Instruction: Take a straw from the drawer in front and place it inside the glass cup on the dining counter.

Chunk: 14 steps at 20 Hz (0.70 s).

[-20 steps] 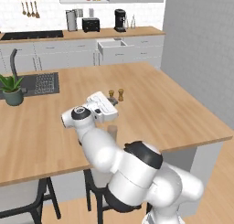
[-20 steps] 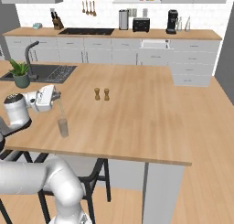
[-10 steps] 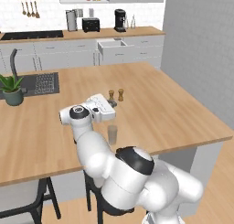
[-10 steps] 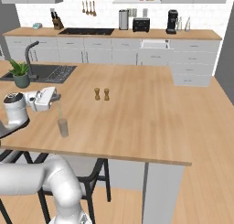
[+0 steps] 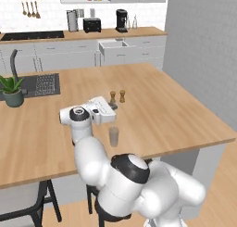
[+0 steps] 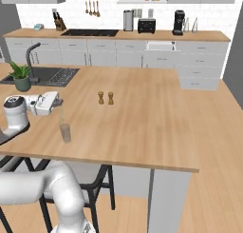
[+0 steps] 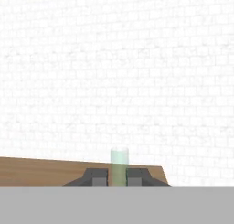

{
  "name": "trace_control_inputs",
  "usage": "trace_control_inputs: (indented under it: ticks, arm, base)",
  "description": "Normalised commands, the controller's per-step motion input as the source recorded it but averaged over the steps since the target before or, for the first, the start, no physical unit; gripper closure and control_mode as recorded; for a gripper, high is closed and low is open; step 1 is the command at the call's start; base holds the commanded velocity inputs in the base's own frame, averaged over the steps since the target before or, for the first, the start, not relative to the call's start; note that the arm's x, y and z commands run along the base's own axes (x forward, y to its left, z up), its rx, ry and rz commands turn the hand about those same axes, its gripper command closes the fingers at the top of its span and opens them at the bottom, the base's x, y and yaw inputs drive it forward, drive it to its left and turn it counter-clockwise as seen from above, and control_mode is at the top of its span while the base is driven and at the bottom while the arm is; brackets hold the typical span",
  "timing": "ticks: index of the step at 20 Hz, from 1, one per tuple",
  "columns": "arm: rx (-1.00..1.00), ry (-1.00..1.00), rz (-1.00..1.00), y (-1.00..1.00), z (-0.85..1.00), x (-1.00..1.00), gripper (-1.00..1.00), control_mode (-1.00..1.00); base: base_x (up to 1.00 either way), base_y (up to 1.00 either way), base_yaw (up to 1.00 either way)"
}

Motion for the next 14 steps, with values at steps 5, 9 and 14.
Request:
trace_control_inputs:
  ticks: [5,9,14]
  arm:
    - [0.0,0.0,0.0,-0.1,-0.1,0.0,1.0,-1.0]
    - [0.0,0.0,0.0,-0.22,0.0,0.0,1.0,-1.0]
    - [0.0,0.0,0.0,-0.05,0.03,-0.11,1.0,-1.0]
  base:
    - [0.0,0.0,0.0]
    - [0.0,0.0,0.0]
    - [0.0,0.0,0.0]
